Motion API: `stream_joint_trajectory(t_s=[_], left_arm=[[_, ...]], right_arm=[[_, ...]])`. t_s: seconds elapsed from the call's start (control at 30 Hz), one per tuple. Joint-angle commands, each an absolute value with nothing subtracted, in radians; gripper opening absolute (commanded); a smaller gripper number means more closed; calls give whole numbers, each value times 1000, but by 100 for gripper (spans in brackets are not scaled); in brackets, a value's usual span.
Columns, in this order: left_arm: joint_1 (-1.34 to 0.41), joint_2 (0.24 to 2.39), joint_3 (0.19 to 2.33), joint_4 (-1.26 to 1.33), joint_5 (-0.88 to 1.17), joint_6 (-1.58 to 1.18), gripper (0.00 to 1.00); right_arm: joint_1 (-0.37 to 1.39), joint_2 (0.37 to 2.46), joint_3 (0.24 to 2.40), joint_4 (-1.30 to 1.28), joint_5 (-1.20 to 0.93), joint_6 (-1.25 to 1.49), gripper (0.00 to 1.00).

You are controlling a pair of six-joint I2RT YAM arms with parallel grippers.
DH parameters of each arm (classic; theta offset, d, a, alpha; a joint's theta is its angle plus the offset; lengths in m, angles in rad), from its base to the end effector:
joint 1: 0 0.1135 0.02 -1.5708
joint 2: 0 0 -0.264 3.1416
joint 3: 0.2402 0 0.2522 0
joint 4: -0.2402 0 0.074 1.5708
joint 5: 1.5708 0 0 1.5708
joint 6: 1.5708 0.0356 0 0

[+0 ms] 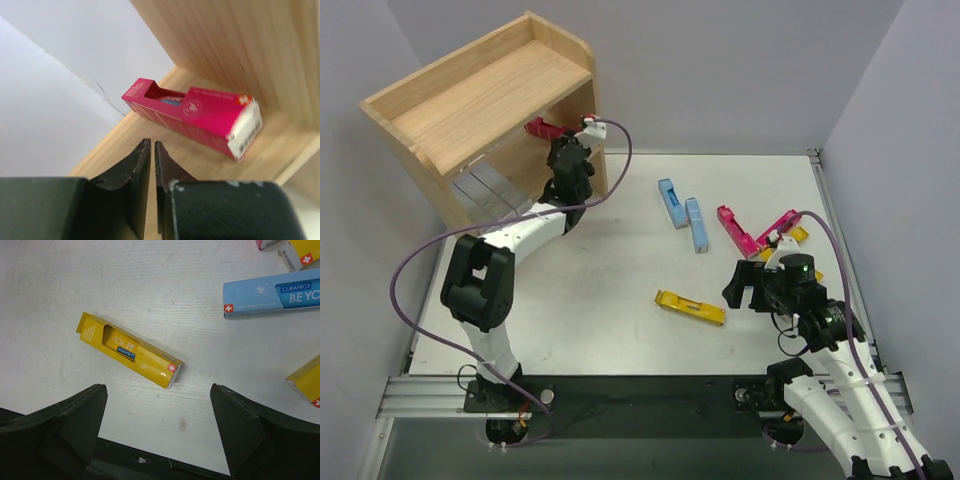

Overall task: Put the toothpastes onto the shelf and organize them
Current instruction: Adjust the toothpaste on the shelf.

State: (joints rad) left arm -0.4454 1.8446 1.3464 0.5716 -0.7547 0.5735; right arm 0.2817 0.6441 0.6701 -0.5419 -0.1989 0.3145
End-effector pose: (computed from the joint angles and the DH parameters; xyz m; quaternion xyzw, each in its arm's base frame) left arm 0.4030 -0.1654 0.3106 0.0730 0.6841 0.2939 0.6636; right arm 0.1392 0.0476 0.2847 -0.0359 0.8605 0.2291 0.4536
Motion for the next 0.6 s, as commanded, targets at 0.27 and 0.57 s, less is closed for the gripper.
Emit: stream_joint_trajectory(t_s=[0.27, 0.57], left_arm=[[-262, 1713, 1402, 129, -299, 802, 18], [-209, 1787, 1443, 186, -200, 943, 16]], right_arm=[[278, 673, 658, -535, -212, 333, 88], [275, 690, 658, -535, -209, 341, 88]])
